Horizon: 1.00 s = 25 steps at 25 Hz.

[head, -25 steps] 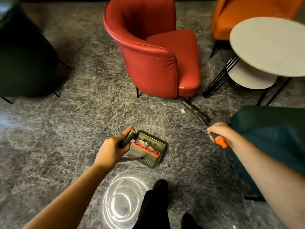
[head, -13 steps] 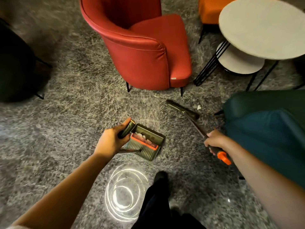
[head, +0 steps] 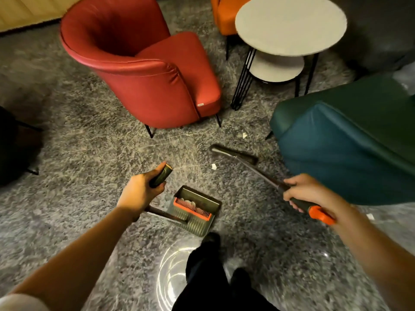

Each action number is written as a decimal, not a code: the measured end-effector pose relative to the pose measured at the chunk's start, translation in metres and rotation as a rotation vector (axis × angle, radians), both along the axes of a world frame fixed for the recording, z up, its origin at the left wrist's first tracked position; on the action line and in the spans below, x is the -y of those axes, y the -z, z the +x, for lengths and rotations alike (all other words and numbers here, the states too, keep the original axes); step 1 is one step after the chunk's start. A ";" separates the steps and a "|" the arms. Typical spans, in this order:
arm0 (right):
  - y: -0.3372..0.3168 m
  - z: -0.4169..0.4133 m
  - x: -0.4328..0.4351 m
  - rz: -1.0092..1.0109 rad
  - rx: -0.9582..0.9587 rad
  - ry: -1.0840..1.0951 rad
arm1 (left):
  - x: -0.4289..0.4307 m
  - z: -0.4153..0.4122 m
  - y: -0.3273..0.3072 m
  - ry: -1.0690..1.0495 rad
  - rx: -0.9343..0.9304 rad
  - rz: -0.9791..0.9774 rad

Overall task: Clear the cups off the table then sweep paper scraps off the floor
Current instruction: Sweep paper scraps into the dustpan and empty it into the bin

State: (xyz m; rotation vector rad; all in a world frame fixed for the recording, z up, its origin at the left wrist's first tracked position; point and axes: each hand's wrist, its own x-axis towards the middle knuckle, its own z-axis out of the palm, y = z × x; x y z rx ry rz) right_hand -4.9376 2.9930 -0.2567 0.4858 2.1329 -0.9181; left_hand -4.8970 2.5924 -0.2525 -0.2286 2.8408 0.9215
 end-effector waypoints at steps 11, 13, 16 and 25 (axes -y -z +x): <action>0.020 -0.085 0.062 -0.032 -0.128 0.451 | 0.050 -0.119 -0.015 0.258 -0.028 0.050; 0.033 -0.112 0.090 -0.039 -0.103 0.515 | 0.064 -0.154 -0.010 0.336 -0.053 0.093; 0.054 -0.142 0.156 -0.022 0.021 0.503 | 0.093 -0.215 0.000 0.486 -0.056 0.083; 0.033 -0.068 0.278 -0.057 0.161 0.437 | 0.122 -0.322 0.012 0.817 -0.012 0.154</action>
